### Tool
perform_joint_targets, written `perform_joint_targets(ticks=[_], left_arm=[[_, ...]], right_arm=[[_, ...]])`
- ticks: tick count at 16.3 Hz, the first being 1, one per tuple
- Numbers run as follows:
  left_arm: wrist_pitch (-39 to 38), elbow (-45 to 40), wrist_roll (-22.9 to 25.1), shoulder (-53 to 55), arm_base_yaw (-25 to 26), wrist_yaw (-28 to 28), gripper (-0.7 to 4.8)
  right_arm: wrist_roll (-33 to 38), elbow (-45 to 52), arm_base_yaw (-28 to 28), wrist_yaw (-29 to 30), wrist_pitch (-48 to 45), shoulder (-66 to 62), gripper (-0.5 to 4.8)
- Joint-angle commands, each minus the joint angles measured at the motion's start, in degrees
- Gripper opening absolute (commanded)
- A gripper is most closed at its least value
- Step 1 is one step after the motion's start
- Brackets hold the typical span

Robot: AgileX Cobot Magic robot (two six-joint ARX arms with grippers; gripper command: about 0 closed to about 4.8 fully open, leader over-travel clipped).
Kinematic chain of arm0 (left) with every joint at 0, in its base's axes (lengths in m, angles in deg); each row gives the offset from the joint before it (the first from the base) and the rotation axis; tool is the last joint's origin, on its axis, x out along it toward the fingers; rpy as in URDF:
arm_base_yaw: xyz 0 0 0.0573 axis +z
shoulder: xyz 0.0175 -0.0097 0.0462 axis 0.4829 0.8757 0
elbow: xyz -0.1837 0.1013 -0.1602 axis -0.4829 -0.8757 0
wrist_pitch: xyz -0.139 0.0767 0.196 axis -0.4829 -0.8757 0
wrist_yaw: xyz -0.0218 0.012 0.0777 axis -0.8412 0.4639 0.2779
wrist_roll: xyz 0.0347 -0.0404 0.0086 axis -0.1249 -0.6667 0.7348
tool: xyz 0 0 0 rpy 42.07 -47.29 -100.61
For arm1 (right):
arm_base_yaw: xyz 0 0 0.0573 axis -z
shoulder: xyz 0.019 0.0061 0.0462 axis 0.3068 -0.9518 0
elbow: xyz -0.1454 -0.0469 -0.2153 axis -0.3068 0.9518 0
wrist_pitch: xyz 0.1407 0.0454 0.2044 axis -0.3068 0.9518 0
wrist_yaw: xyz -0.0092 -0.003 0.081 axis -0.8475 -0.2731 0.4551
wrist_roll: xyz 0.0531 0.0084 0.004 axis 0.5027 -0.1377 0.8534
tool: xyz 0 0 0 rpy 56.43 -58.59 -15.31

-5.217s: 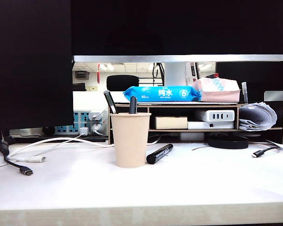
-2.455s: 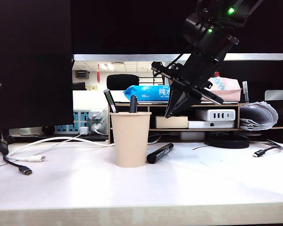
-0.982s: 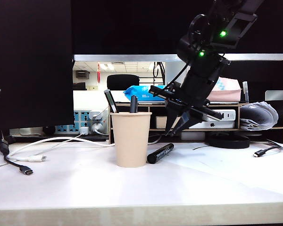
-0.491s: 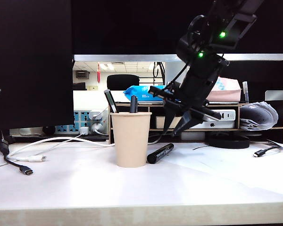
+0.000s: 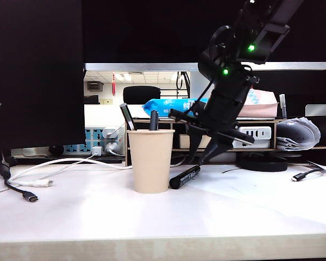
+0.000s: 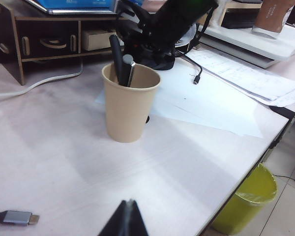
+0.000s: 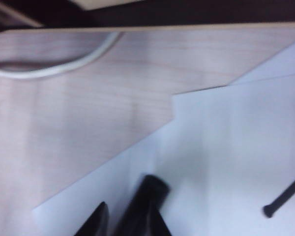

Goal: Pick up the marker and insert it into the paper cup.

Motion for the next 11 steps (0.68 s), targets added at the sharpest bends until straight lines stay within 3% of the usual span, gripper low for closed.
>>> perform_joint_targets(ticks=[1,11], left_arm=[[0.3,0.1,0.2,0.0,-0.1,0.0,-0.05],[0.1,0.1,0.2,0.0,-0.1,0.0,-0.05]], right_arm=[[1.5,-0.2,-0.1,-0.3,-0.7,-0.6,1.19],[3.3,-0.2,-0.3,-0.8,-2.4,-2.0,1.31]])
